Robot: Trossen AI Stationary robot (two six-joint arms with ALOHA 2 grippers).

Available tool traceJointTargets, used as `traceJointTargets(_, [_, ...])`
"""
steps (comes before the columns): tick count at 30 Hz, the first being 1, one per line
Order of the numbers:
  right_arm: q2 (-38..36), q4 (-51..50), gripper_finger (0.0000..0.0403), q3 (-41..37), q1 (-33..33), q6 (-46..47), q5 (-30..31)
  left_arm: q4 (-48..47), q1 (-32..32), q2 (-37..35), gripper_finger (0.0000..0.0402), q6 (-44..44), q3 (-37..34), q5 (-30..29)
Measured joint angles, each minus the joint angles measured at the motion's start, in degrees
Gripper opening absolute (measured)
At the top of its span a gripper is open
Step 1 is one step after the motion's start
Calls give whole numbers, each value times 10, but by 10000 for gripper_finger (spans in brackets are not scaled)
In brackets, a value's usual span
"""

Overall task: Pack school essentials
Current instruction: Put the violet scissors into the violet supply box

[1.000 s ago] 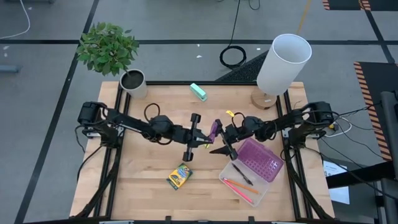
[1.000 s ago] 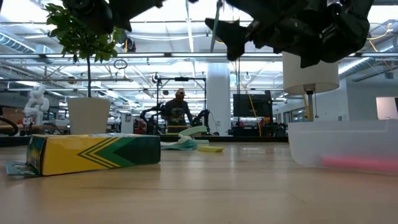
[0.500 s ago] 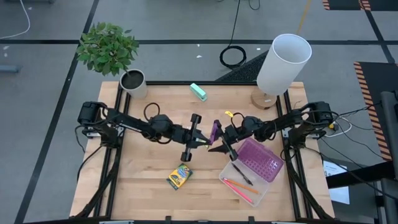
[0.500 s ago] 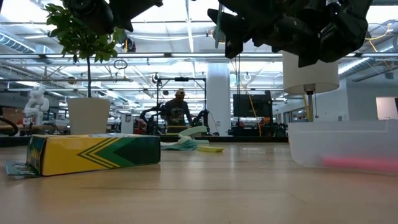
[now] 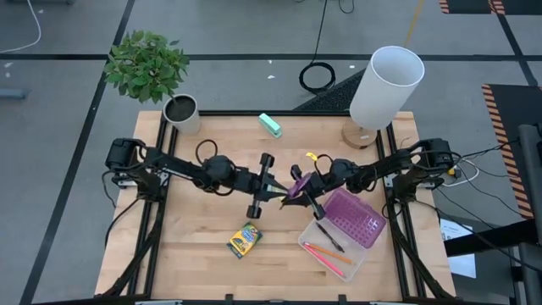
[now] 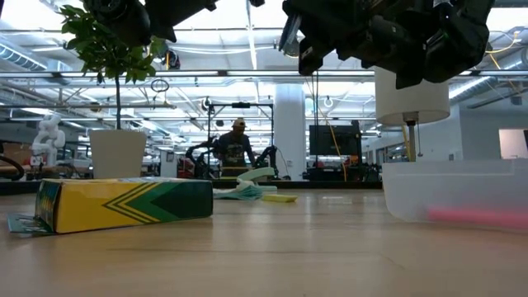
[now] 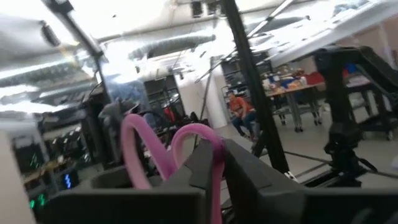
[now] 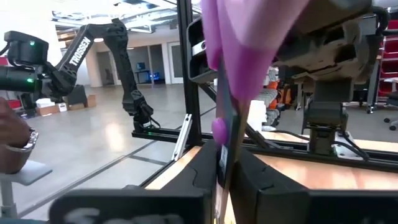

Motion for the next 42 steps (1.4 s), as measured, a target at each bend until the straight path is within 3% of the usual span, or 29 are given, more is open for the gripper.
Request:
traceJointTargets(6, [-11, -14, 9, 0, 0, 1, 5, -39, 0, -14, 125, -30, 0, -35])
traceJointTargets(13, [-56, -100, 7, 0, -8, 1, 14, -221, -10, -99, 181, -38, 0, -116])
traceJointTargets(19, [-122, -255, 8, 0, -12, -24, 103, -383, -45, -176, 195, -50, 0, -248])
traceJointTargets(25, [-181, -404, 8, 0, -12, -24, 206, -428, -75, -193, 204, -56, 0, -371])
traceJointTargets(36, [-202, -540, 8, 0, 0, 2, 272, -388, -50, -139, 268, -88, 0, -373])
traceJointTargets(42, [-202, -544, 8, 0, 0, -6, 278, -364, -15, -115, 262, -125, 0, -320])
